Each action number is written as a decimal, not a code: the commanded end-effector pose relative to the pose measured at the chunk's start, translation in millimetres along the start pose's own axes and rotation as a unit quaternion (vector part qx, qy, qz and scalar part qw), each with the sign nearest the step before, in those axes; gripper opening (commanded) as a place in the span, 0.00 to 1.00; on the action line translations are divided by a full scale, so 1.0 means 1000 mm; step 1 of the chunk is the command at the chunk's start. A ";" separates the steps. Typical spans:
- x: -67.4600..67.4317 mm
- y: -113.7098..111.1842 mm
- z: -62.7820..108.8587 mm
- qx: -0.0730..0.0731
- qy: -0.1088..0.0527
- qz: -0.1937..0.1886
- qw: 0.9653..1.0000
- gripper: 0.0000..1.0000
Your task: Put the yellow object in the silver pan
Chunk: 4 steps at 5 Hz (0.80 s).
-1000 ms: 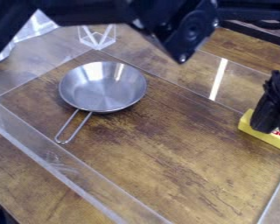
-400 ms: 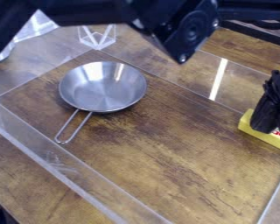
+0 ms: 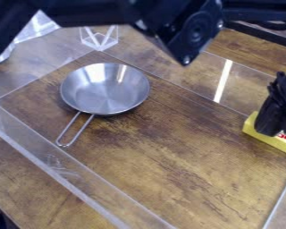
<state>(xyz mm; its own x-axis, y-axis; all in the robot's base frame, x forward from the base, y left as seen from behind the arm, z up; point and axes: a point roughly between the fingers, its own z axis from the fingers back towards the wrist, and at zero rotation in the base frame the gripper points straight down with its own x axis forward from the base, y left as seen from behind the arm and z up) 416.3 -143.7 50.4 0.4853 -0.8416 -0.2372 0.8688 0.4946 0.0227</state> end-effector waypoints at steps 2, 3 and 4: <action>-0.015 0.012 0.017 0.009 -0.015 0.022 1.000 0.00; -0.016 0.013 0.015 0.005 -0.013 0.025 1.000 0.00; -0.018 0.013 0.013 0.002 -0.010 0.029 1.000 0.00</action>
<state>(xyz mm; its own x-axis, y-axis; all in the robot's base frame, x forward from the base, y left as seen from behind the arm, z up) 416.3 -137.4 50.8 0.5051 -0.8274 -0.2457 0.8557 0.5173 0.0170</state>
